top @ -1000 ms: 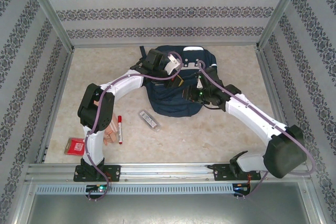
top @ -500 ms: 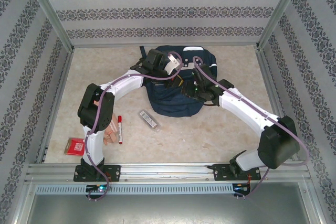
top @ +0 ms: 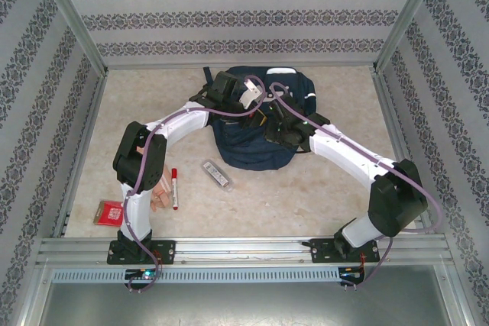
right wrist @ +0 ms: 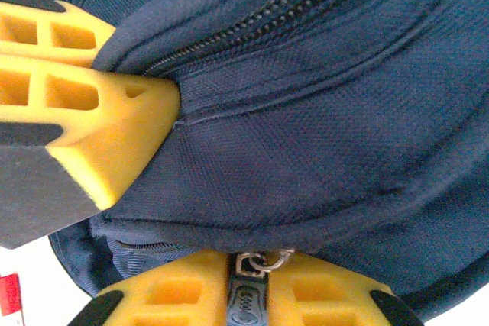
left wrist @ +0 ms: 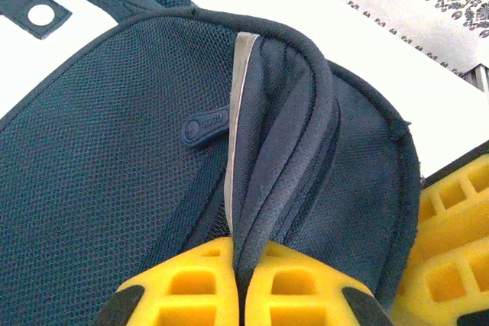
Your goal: Pack books, pencil case, and school supplies into a backpack
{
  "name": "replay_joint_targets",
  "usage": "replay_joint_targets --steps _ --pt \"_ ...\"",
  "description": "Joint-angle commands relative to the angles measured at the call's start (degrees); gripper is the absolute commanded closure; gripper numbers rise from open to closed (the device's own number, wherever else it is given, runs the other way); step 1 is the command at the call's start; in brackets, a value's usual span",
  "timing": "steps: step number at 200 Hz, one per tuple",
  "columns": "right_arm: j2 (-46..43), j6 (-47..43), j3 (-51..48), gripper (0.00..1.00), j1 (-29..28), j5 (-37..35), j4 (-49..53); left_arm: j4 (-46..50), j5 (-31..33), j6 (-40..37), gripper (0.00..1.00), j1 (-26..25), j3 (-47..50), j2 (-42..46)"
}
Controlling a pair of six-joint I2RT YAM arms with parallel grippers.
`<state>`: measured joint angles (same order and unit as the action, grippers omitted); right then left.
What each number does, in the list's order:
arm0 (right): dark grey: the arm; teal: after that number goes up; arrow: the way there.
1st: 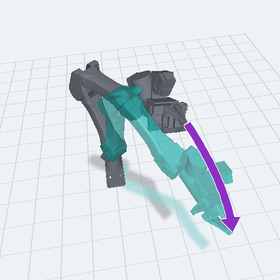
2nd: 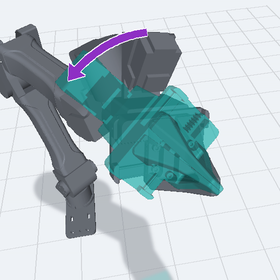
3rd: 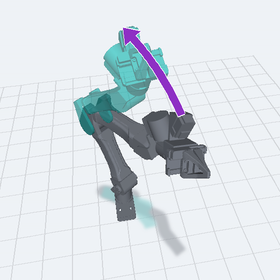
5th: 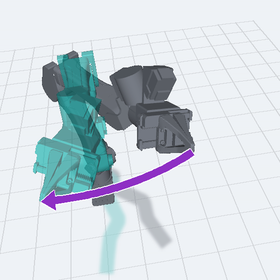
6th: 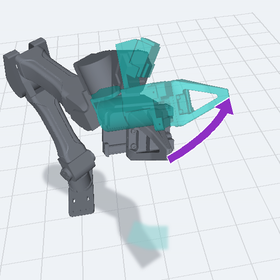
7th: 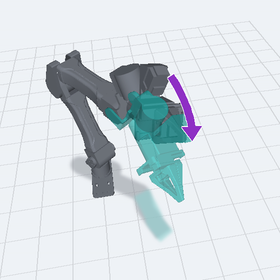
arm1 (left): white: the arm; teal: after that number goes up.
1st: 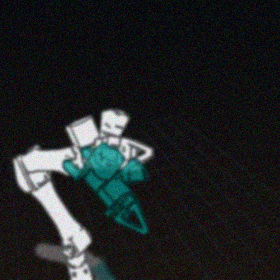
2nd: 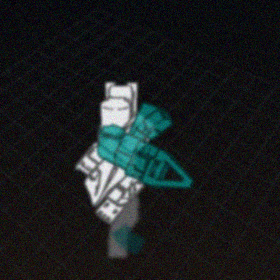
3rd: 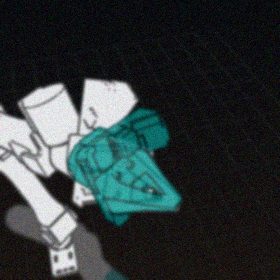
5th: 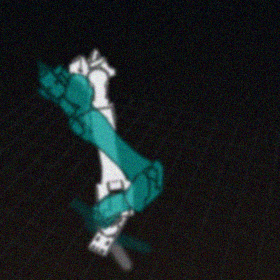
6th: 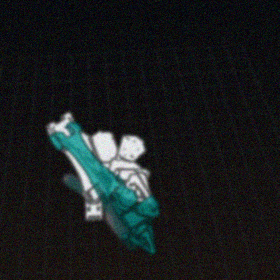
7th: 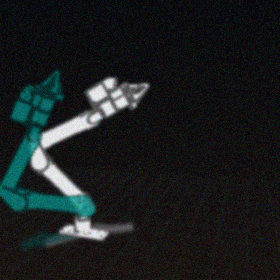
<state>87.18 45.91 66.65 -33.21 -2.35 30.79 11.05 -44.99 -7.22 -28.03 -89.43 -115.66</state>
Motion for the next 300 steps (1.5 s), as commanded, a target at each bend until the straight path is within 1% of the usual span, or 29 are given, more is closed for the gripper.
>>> replay_joint_targets --steps 1,19,58,122,138,153,162,173,184,204,216,227,234,235,237,248,267,285,300 --pt "0.4 2.5 1.1 0.87 -1.3 0.1 0.3 -4.7 -1.7 0.7 1.00 0.3 0.0 1.7" --pt "0.1 4.6 0.6 0.89 -2.0 2.4 -0.7 -4.9 -1.7 0.9 1.00 0.3 0.0 1.6" --pt "0.4 9.3 -0.3 0.89 -5.2 5.5 -4.6 -6.0 -1.7 1.7 1.00 0.3 0.0 1.2" --pt "5.4 14.4 -0.2 0.89 -10.0 11.8 -14.4 -6.8 -2.0 2.1 1.00 0.3 -0.1 0.9" --pt "5.7 14.8 -1.3 0.86 -11.1 12.2 -16.0 -6.9 -2.1 2.3 1.00 0.3 -0.3 0.7" --pt "4.3 14.1 -3.8 0.81 -11.4 12.6 -18.8 -7.2 -2.1 2.5 1.00 0.3 -0.4 0.6" --pt "2.7 12.3 -6.0 0.76 -11.2 13.4 -21.5 -7.4 -2.1 2.5 1.00 0.3 -0.4 0.6" --pt "-0.1 8.5 -9.0 0.71 -10.3 15.6 -24.2 -7.3 -2.4 2.4 1.00 0.3 -0.4 0.6" --pt "-3.7 2.5 -11.7 0.67 -9.0 16.5 -24.8 -7.2 -2.8 1.9 1.00 0.3 -0.2 0.7" --pt "-12.0 -12.9 -16.7 0.63 -5.8 15.6 -23.4 -6.5 -3.1 0.5 1.00 0.3 0.2 1.1" --pt "-17.1 -22.0 -20.0 0.62 -3.1 17.9 -24.3 -5.6 -3.2 -0.5 1.00 0.4 0.0 1.2" --pt "-21.4 -31.9 -22.6 0.61 -0.9 19.3 -25.1 -4.6 -3.2 -1.4 1.00 0.4 -0.2 1.2" --pt "-23.9 -38.4 -24.2 0.61 0.4 21.3 -26.1 -4.4 -3.3 -1.8 1.00 0.3 -0.2 1.2" --pt "-24.5 -40.4 -24.6 0.61 0.8 22.0 -26.3 -4.3 -3.3 -1.8 1.00 0.3 -0.2 1.2" --pt "-24.8 -41.4 -24.8 0.61 0.9 22.3 -26.4 -4.3 -3.3 -1.9 1.00 0.4 -0.2 1.2" --pt "-28.0 -51.2 -26.4 0.58 2.8 23.3 -26.5 -4.3 -3.4 -2.2 1.00 0.4 0.0 1.3" --pt "-30.7 -65.6 -28.6 0.56 7.6 25.1 -27.9 -4.7 -4.4 -2.7 1.00 0.3 0.1 1.2" --pt "-30.2 -78.4 -28.6 0.55 13.0 30.4 -28.2 -4.6 -5.1 -3.6 1.00 0.2 0.1 1.3" --pt "-28.9 -88.1 -28.0 0.52 16.4 32.6 -28.3 -3.8 -5.4 -4.4 1.00 0.1 0.1 1.3"
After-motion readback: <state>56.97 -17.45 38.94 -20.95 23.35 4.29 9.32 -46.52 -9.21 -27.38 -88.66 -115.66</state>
